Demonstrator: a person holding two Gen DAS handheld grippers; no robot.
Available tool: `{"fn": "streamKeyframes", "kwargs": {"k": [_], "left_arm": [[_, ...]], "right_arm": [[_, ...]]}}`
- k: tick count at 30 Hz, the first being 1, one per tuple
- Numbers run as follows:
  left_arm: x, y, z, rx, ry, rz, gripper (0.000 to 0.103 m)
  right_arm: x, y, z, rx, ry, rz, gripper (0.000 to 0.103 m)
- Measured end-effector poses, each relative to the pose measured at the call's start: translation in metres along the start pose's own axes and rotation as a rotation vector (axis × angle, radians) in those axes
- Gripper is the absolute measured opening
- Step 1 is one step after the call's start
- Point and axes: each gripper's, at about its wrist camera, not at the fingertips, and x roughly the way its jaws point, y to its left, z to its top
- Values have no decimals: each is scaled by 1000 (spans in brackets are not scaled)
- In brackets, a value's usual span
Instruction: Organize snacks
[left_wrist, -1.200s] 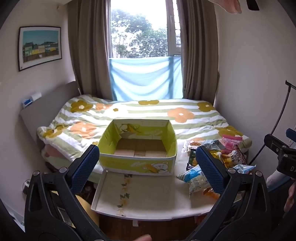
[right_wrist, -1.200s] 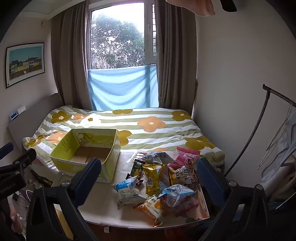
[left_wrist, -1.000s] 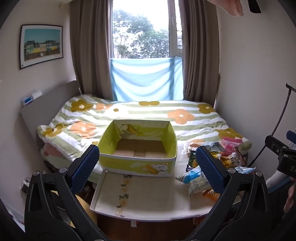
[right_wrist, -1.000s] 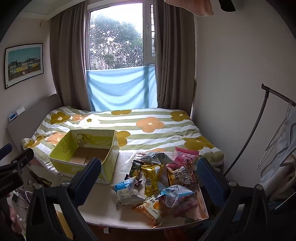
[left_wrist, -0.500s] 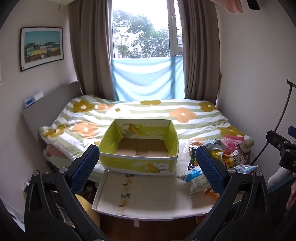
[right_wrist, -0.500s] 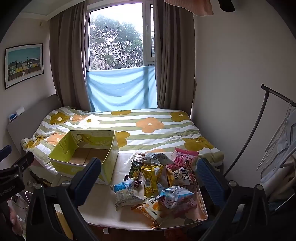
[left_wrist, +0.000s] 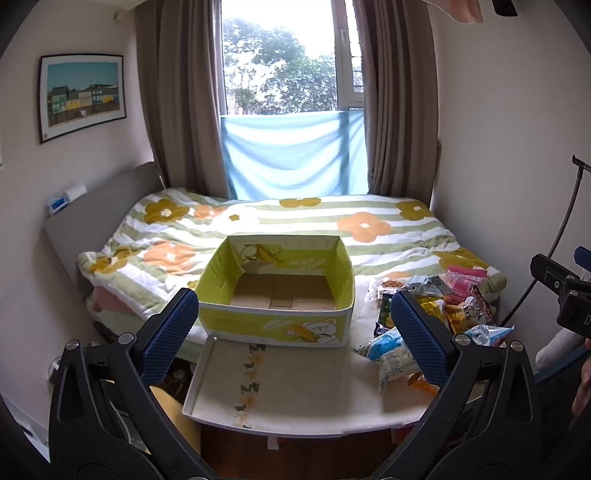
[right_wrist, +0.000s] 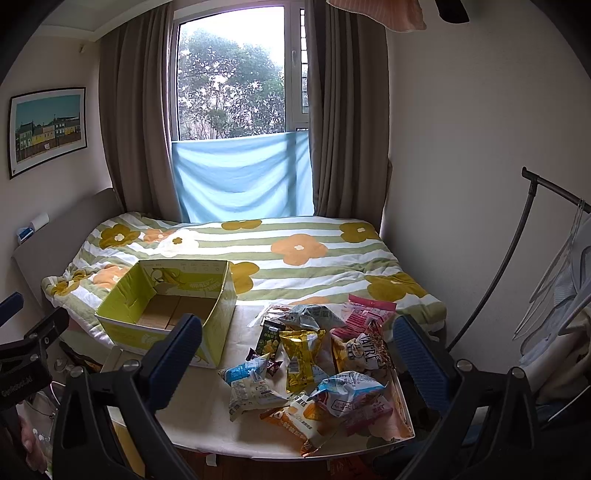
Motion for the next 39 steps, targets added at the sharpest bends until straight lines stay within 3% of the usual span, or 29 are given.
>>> {"fn": "streamKeyframes", "kwargs": {"k": [39], "left_arm": [[4,-1,2,0,22,-28,103]], "right_arm": [[2,1,6,-7,2,0,103]]}}
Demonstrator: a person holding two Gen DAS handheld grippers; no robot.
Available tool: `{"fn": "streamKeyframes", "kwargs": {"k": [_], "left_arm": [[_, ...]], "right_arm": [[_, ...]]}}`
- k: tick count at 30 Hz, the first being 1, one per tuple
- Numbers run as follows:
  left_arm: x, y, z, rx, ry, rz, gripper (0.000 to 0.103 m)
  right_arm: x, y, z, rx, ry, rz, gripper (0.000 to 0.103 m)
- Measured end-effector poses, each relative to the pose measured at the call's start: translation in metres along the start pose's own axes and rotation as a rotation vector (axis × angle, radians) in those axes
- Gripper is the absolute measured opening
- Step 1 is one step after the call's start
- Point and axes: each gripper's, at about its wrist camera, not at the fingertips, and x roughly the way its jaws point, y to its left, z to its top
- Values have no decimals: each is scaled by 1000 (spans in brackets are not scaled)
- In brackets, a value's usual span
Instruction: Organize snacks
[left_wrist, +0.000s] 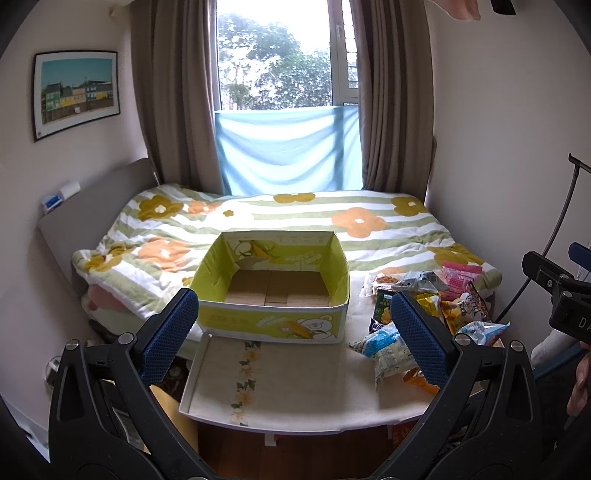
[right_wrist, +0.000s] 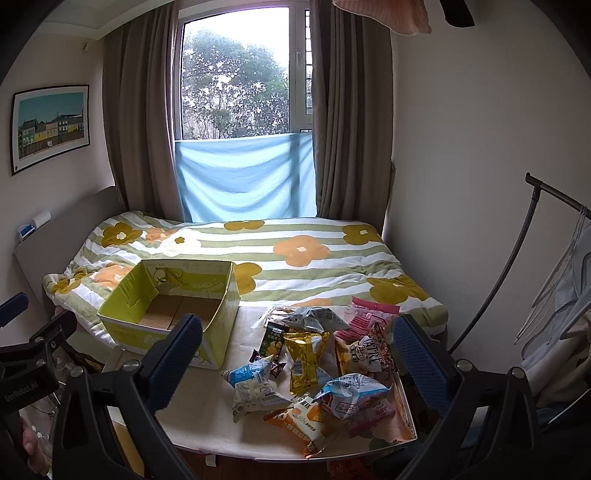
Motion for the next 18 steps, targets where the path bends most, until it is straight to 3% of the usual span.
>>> {"fn": "streamKeyframes", "kwargs": {"k": [18], "left_arm": [[-1,9,-2,-6,-3,-12,103]], "right_arm": [[0,5,2,-2,4,4,103]]}}
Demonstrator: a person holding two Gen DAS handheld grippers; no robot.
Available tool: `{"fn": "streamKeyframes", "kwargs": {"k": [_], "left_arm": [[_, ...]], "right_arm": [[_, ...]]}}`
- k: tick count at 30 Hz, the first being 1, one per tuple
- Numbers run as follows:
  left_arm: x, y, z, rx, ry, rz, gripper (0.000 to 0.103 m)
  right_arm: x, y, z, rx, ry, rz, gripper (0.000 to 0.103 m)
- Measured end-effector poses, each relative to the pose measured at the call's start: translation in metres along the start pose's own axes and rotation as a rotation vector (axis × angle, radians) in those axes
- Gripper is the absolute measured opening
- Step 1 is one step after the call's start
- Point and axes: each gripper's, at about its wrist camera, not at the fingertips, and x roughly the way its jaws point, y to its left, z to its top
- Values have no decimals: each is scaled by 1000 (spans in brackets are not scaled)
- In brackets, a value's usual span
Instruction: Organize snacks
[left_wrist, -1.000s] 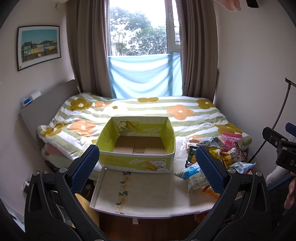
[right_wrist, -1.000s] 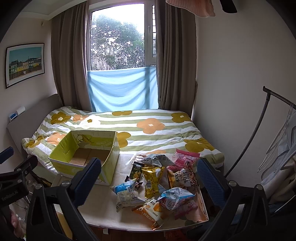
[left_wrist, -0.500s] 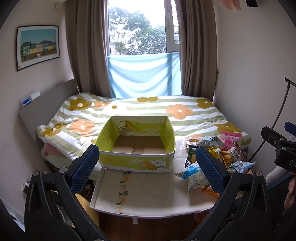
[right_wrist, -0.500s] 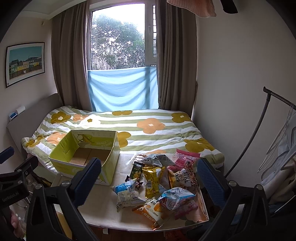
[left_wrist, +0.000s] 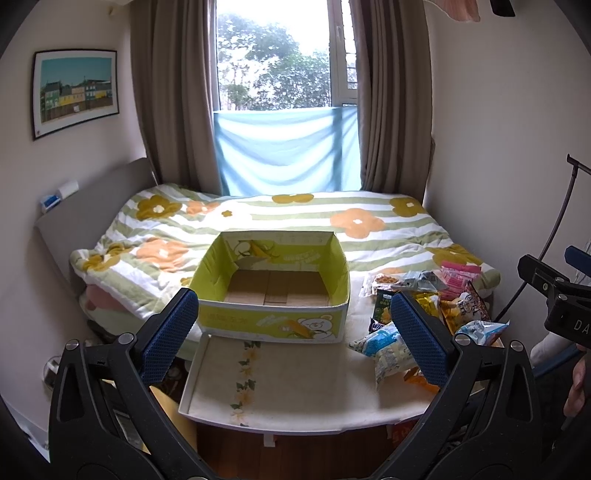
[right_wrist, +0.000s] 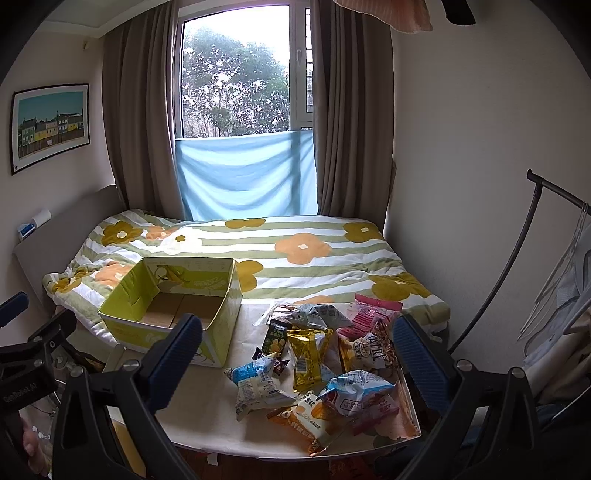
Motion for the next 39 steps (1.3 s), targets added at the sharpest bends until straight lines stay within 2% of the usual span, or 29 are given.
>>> {"fn": "streamKeyframes", "kwargs": {"k": [6,9,14,18,22,27,30,34,39], "left_arm": [[8,3,-3,5,27,-18,103],[19,3,-7,20,55,-32,103],[47,-3,-23,36,120,-110,103],[81,-19,-39,32,217,-177,103],[114,-38,-55,-20,326,-246,103],[161,-72,-70,-59,446,-256,103],[191,-94,-80,-77,514,-251,103],[230,-122,-92,-113,591,-230,103],[266,-144,-107,-127,650,-167,103]], "right_arm": [[-1,1,-8,28,-5,-3,103],[2,0,-21,58,25,2,103],[14,-9,-48,96,104,-24,103],[30,-27,-66,149,177,-33,103],[56,-49,-84,202,268,-20,103],[100,-83,-103,262,352,33,103],[124,-96,-115,224,372,64,103],[147,-101,-128,109,379,111,103],[170,-101,-140,-21,344,127,103]]}}
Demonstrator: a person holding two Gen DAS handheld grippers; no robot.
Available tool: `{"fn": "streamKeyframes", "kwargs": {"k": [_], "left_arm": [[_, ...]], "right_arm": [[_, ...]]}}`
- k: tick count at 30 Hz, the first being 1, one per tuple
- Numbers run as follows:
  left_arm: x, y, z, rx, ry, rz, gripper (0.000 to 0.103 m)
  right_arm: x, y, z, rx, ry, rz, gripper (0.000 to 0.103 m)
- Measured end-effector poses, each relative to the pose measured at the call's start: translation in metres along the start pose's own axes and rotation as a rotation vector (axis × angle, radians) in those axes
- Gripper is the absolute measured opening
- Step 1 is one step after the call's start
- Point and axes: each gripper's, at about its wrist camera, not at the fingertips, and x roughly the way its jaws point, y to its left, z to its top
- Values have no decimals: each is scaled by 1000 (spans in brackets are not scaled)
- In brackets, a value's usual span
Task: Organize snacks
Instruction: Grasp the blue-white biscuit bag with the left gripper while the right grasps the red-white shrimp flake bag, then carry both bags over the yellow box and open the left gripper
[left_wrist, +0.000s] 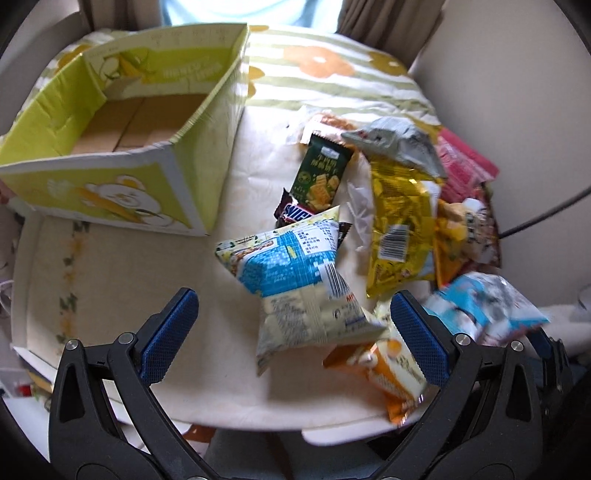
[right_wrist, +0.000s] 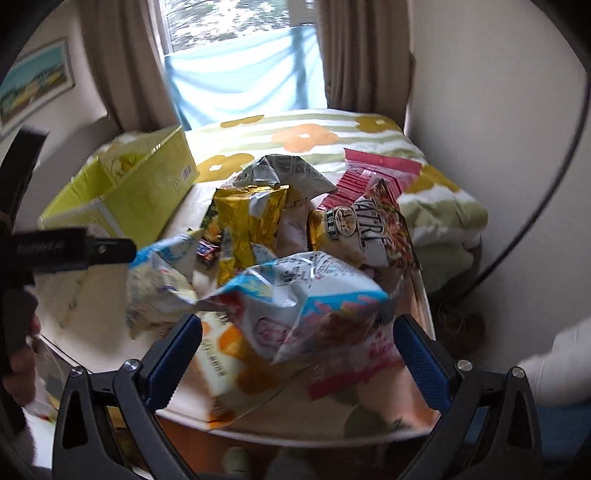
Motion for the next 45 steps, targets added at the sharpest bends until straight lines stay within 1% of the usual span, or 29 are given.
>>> {"fn": "streamKeyframes", "kwargs": {"k": [3,7,12,13,15,17,18,19,21,26,27,29,31,35,40,45], "left_arm": [[18,0,3,-19,19,23,103],[37,2,7,-33,43,55,103],[55,4,10,-30,71,67,103],[58,3,10,-27,76,68,101],[65,3,11,-22,92,70,92],[68,6,9,-28,102,57,81],[70,6,9,-28,109,51,78],[72,6,8,-26,113,48,69],[74,8,8,-14,115,55,65],[73,9,5,-1,108,46,61],[73,9,6,-1,107,43,61],[73,10,6,5,106,38,59],[71,10,4,11,104,36,59],[61,12,0,14,93,25,58],[43,12,1,24,66,14,59],[13,11,3,31,10,-5,58]], "right_arm": [[11,-2,-1,-25,-23,6,103],[27,-3,1,-43,-23,25,103],[39,0,8,-78,-24,-11,103],[40,0,11,-83,-27,-13,103],[43,1,16,-85,-26,-24,103],[47,1,19,-84,-27,-35,103],[51,1,21,-84,-22,-43,103],[53,1,22,-84,-18,-51,103],[58,1,25,-82,-10,-64,103],[64,4,26,-87,-4,-82,102],[66,5,25,-87,1,-81,98],[69,7,24,-96,16,-87,84],[68,9,24,-108,17,-89,79],[61,9,25,-102,14,-83,75],[50,8,31,-77,5,-69,74],[31,13,39,-76,-33,-62,74]]}}
